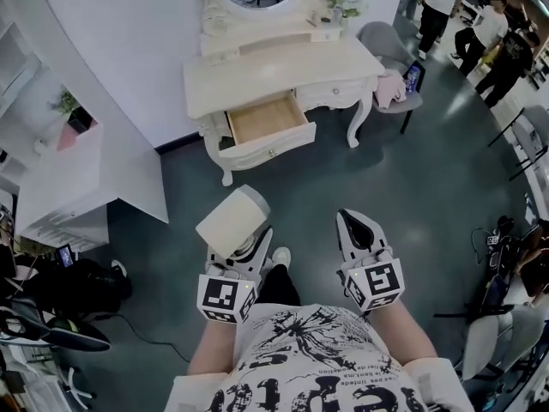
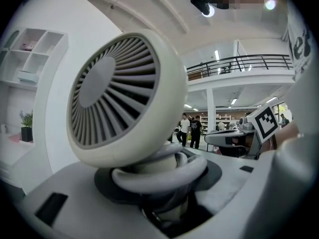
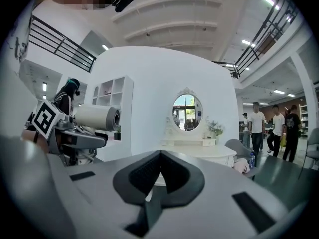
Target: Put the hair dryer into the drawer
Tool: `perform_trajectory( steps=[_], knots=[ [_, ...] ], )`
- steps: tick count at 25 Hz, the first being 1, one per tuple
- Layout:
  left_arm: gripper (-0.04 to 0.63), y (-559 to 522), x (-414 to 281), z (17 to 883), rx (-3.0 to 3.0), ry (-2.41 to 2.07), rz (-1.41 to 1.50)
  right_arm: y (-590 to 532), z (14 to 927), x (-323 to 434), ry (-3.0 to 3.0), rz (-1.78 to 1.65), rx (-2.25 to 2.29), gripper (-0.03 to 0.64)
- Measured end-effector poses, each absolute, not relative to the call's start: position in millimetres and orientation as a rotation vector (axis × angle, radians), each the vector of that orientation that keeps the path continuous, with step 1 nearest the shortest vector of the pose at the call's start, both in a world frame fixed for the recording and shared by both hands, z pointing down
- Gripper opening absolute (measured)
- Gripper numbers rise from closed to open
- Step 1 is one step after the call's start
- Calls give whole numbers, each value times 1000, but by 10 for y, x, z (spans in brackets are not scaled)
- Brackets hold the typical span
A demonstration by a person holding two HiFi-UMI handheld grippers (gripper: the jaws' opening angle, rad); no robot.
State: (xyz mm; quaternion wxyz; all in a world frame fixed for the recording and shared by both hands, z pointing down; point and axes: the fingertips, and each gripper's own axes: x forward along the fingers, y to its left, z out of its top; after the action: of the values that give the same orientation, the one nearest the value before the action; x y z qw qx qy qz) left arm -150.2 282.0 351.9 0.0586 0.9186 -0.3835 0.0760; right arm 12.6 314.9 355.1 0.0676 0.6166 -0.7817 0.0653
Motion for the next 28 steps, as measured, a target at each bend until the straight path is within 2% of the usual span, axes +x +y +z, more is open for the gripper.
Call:
perform_trajectory(
  steps=[11, 20, 28],
  knots=[
    [259, 694, -1415, 3466, 2782, -1140, 290, 1050, 3436, 309, -2306, 212, 1899, 15],
    [259, -189, -1367, 3848, 2710, -1191, 362, -12, 3779, 353, -2355, 245, 1797, 15],
    [259, -966, -931, 4316, 2647, -1281, 571, -1133, 3961, 601, -2494, 238, 1569, 15]
  ],
)
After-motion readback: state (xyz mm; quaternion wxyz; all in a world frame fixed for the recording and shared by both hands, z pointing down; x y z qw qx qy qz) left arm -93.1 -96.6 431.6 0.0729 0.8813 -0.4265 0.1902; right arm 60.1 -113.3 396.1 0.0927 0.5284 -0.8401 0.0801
